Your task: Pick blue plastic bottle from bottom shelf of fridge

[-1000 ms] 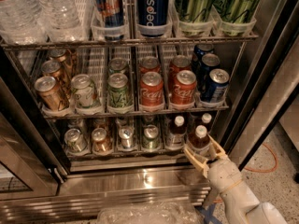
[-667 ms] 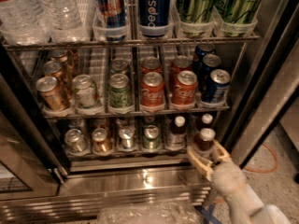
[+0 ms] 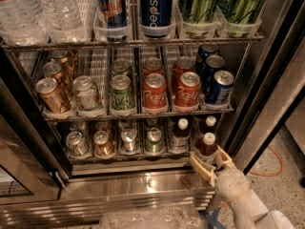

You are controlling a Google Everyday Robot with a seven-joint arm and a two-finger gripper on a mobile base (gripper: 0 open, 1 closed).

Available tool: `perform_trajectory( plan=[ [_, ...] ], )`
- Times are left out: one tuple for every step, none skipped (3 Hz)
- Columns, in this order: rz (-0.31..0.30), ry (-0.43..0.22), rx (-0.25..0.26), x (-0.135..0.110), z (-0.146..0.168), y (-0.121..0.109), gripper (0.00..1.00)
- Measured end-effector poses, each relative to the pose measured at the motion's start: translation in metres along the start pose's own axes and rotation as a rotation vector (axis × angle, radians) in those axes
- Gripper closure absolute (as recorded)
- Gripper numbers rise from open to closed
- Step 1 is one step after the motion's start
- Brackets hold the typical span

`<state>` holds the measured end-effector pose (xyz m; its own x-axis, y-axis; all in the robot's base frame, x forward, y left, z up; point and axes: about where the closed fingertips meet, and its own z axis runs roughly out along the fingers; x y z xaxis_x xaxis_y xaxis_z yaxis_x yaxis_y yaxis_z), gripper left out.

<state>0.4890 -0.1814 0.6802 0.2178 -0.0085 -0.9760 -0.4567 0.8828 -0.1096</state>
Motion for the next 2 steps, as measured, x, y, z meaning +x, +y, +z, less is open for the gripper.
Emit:
perform_trajectory(
  plan=[
    [0.0, 0.0, 0.0, -0.0001, 0.0, 0.0, 1.0],
    [-0.014, 0.007, -0.027, -0.0068, 0.0016, -0.0004, 1.0]
  ],
)
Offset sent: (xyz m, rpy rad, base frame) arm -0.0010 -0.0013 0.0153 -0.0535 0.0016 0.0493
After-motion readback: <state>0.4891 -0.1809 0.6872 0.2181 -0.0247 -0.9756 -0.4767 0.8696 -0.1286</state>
